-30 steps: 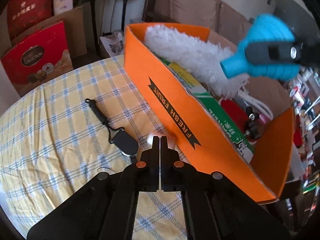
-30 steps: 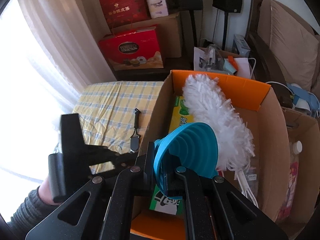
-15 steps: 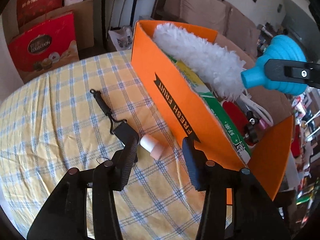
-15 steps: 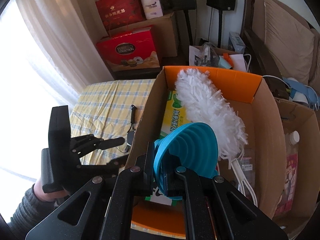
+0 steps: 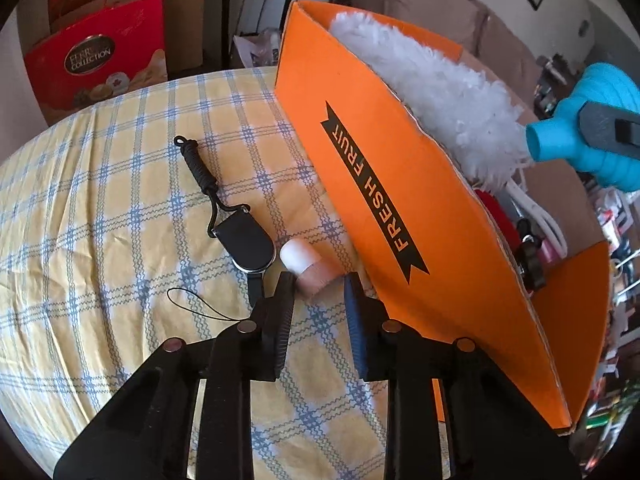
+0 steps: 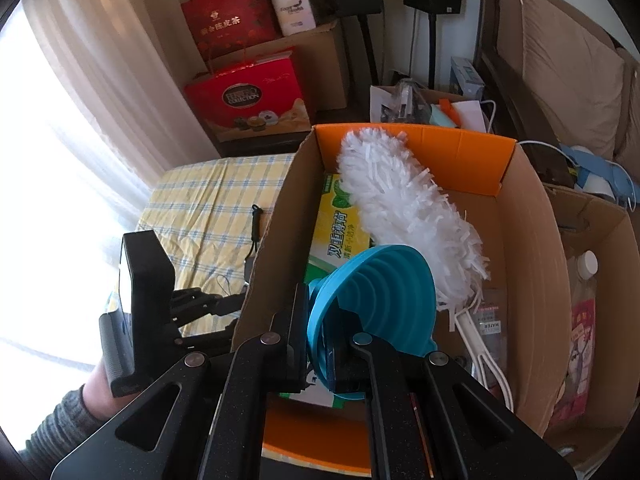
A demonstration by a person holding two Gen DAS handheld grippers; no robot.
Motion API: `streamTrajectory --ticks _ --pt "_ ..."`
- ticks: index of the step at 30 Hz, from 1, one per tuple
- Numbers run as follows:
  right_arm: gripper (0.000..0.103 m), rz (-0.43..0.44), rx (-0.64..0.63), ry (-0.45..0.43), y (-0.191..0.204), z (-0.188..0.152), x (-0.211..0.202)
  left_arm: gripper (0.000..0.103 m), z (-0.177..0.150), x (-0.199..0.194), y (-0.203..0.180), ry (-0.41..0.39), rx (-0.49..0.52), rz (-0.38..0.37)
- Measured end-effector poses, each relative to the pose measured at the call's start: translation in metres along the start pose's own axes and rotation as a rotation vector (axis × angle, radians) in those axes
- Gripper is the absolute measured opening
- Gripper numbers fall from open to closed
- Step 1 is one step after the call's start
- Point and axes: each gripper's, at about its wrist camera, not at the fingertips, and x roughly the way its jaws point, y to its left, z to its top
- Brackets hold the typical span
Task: Organize objects
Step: 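Carry the funnel over the box with the right gripper while the left gripper grasps the white-and-brown cork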
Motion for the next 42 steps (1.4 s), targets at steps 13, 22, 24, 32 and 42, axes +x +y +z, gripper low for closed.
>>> streamTrajectory --ticks 13,22,24,32,42 --pt "0.005 -0.034 0.017 -0.019 -0.01 -0.005 -0.008 0.023 0.012 -0.059 0.01 -0.099 -0.018 -0.031" --pt "0.005 -0.058 0.078 -0.031 -0.035 -0.017 -0.013 0.023 0.023 -0.08 -0.026 -0.13 0.025 -0.068" --pt "0.005 -0.057 0.095 -0.031 -0.041 -0.021 -0.011 0.023 0.024 -0.081 -0.037 -0.132 0.037 -0.081" --pt "0.008 -0.063 0.148 -0.017 -0.063 -0.035 -0.001 0.023 0.022 -0.075 -0.084 -0.117 0.093 -0.115" --pt "0.048 -0.085 0.189 0.021 -0.081 -0.044 0.006 0.023 0.019 -0.042 -0.127 -0.054 0.146 -0.115"
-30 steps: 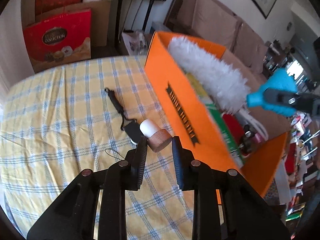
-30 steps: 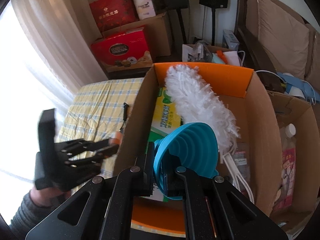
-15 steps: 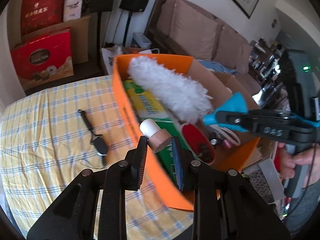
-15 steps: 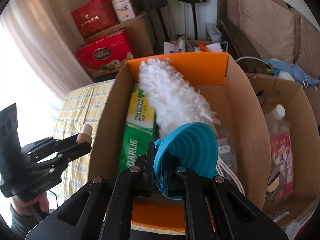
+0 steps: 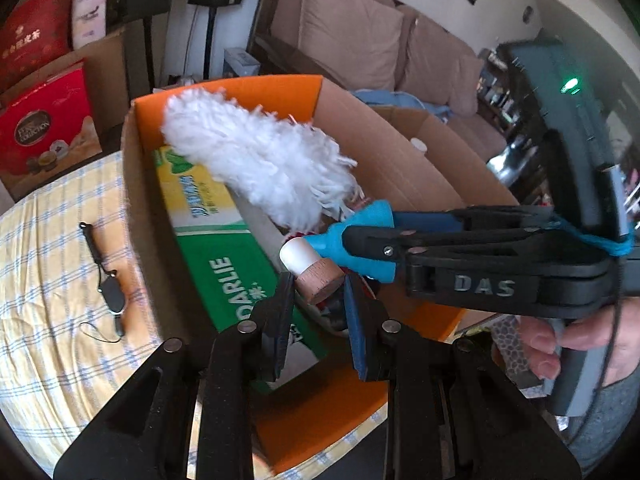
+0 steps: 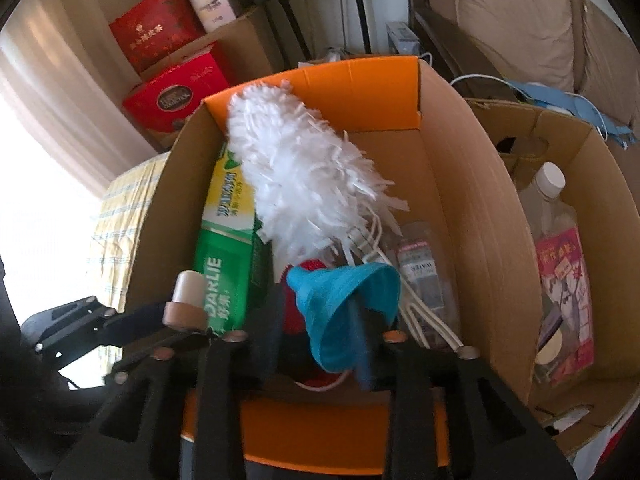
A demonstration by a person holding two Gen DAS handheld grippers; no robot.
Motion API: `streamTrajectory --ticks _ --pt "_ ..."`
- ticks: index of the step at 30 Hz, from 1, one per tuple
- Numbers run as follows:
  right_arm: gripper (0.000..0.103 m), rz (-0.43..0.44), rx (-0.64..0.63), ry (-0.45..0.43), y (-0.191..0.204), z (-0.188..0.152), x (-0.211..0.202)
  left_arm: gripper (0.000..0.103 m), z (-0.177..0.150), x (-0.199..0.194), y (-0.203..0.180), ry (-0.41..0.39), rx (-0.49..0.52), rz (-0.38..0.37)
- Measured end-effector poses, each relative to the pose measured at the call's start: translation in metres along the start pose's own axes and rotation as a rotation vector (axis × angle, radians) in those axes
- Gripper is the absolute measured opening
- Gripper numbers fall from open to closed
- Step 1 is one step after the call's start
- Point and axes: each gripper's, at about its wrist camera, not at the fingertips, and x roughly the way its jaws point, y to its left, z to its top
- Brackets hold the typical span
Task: Organize objects
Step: 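Lower the funnel and cork into the box and open both grippers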
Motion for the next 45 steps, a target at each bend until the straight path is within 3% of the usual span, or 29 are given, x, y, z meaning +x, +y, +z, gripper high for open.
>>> streamTrajectory --ticks 8,11,14,19,22,25,27,30,37,41,45 --pt "0.049 -0.016 -0.002 -0.033 -0.006 -0.007 -0.024 0.025 -0.004 0.016 -0.005 0.037 0.011 0.03" --pt "0.049 -0.006 -0.007 -0.051 -0.005 -0.008 -0.032 0.04 -0.003 0.015 -0.001 0.035 -0.009 0.045" --pt "0.049 0.006 -0.015 -0.069 0.0 -0.009 -0.04 0.044 -0.002 0.007 0.004 0.023 -0.03 0.032" --pt "0.051 0.012 -0.025 -0.098 0.009 -0.008 -0.047 0.061 0.0 -0.019 0.012 -0.025 -0.058 0.032" --pt "0.056 -0.006 -0.033 -0.114 0.012 -0.008 -0.049 0.063 0.002 -0.034 0.017 -0.048 -0.067 0.053" --pt "0.07 -0.018 -0.049 -0.127 0.015 -0.01 -0.05 0.064 0.002 -0.047 0.023 -0.068 -0.077 0.073" --pt "0.075 -0.029 -0.06 -0.136 0.018 -0.01 -0.05 0.081 0.003 -0.055 0.029 -0.08 -0.09 0.087" --pt "0.08 -0.051 -0.074 -0.152 0.024 -0.012 -0.049 0.083 0.004 -0.064 0.04 -0.099 -0.11 0.103" --pt "0.089 -0.069 -0.1 -0.197 0.041 -0.013 -0.053 0.102 -0.003 -0.083 0.059 -0.119 -0.153 0.132" --pt "0.102 -0.069 -0.103 -0.223 0.049 -0.012 -0.057 0.103 -0.006 -0.095 0.067 -0.137 -0.174 0.143" --pt "0.103 -0.072 -0.126 -0.243 0.062 -0.013 -0.059 0.103 -0.009 -0.106 0.077 -0.149 -0.198 0.159"
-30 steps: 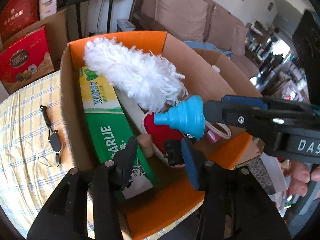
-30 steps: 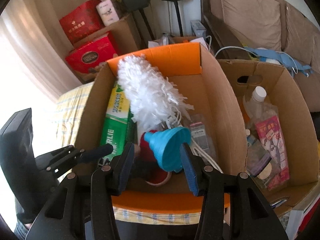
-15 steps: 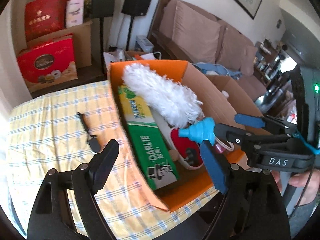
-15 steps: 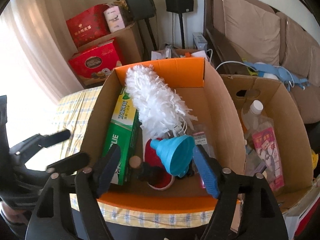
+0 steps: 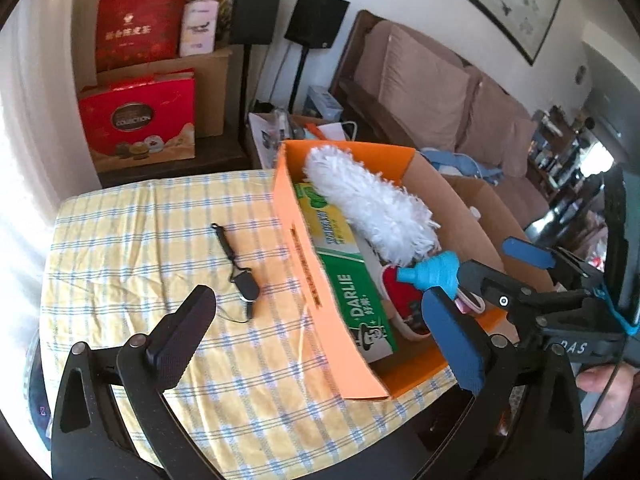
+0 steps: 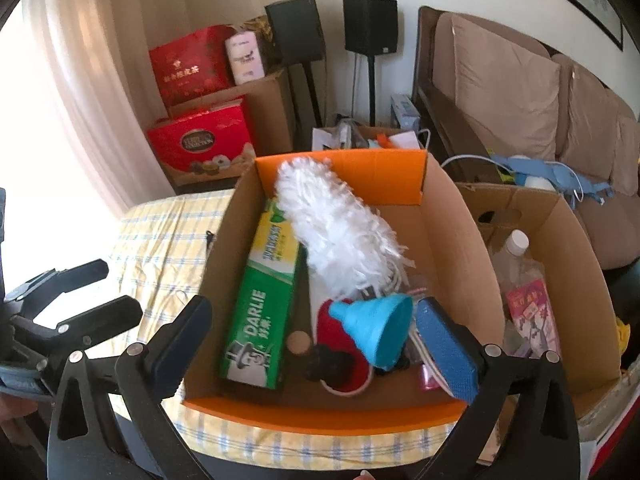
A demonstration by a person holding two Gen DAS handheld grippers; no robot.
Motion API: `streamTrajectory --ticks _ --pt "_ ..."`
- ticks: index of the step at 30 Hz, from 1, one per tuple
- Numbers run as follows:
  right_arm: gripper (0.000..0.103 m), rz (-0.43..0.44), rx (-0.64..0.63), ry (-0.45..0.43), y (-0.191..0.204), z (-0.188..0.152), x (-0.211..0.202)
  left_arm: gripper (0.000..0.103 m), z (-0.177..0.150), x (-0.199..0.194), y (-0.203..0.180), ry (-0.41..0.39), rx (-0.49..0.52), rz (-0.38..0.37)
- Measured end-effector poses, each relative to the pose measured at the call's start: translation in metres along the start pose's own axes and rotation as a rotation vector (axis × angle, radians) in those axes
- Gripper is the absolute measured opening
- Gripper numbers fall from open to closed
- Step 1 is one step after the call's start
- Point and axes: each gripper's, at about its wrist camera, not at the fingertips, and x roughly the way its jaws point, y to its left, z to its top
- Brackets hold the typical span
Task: Organize objects
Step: 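Withdraw both grippers and move the right gripper toward the black lanyard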
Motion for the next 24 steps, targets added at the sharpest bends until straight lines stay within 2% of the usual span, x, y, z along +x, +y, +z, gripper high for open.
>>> streamTrajectory --ticks 24 --pt "0.103 0.054 -0.088 -0.001 0.079 0.012 0.016 0.103 -0.008 -0.034 0.073 -0.036 -0.064 0.113"
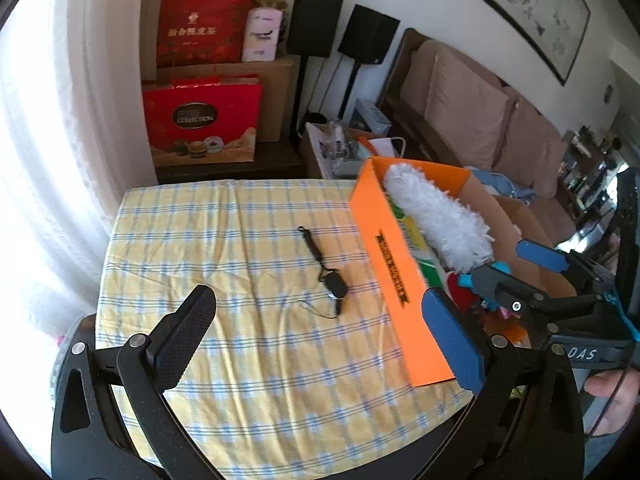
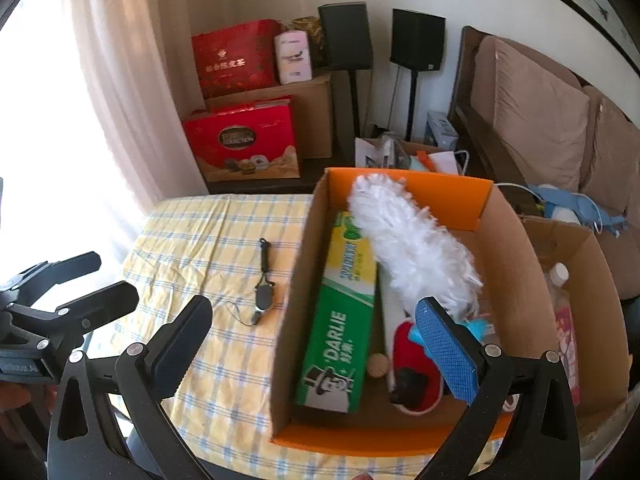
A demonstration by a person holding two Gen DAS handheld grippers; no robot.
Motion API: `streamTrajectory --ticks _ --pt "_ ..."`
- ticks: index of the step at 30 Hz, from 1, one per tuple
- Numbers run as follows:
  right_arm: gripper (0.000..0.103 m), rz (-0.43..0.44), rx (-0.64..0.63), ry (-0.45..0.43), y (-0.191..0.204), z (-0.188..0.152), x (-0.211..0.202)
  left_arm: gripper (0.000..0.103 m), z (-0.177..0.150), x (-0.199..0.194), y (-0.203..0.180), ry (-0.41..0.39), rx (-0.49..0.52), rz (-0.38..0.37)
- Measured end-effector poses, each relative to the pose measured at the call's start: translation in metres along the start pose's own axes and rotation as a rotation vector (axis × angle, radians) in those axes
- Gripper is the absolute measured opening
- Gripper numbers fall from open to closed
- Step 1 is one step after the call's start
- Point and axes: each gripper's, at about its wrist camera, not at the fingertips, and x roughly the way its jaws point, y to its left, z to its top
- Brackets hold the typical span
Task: Organize objects
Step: 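Withdraw both grippers and move the right gripper toward the black lanyard, then grasp the black coiled lanyard with the right gripper and lift it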
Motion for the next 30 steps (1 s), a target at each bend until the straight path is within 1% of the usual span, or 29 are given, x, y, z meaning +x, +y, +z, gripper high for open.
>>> streamTrajectory --ticks 4,7,9,11,19,21,23,27,30 --pt "0.103 0.042 0.017 0.015 0.009 0.006 0.012 0.103 -0.002 0.003 0.019 0.008 -0.028 0.004" --pt "0.102 0.056 0.013 0.029 0.015 0.01 0.021 0.103 -0.004 0.006 0.035 0.012 -0.051 0.011" --pt "0.098 0.067 0.004 0.044 0.022 0.013 0.03 0.103 -0.006 0.008 0.045 0.014 -0.066 0.018" --pt "0.09 0.078 -0.015 0.066 0.029 0.016 0.039 0.103 -0.007 0.009 0.057 0.016 -0.083 0.027" --pt "0.075 0.123 -0.054 0.153 0.054 0.025 0.081 0.102 -0.011 0.017 0.083 0.03 -0.103 0.055" --pt "0.069 0.119 -0.061 0.174 0.059 0.029 0.092 0.1 -0.012 0.021 0.087 0.038 -0.103 0.061" --pt "0.058 0.108 -0.075 0.192 0.064 0.032 0.104 0.098 -0.013 0.024 0.089 0.043 -0.097 0.067" --pt "0.055 0.086 -0.102 0.224 0.074 0.038 0.127 0.098 -0.017 0.033 0.094 0.059 -0.103 0.067" --pt "0.05 0.062 -0.124 0.245 0.082 0.041 0.147 0.098 -0.021 0.04 0.099 0.072 -0.117 0.063"
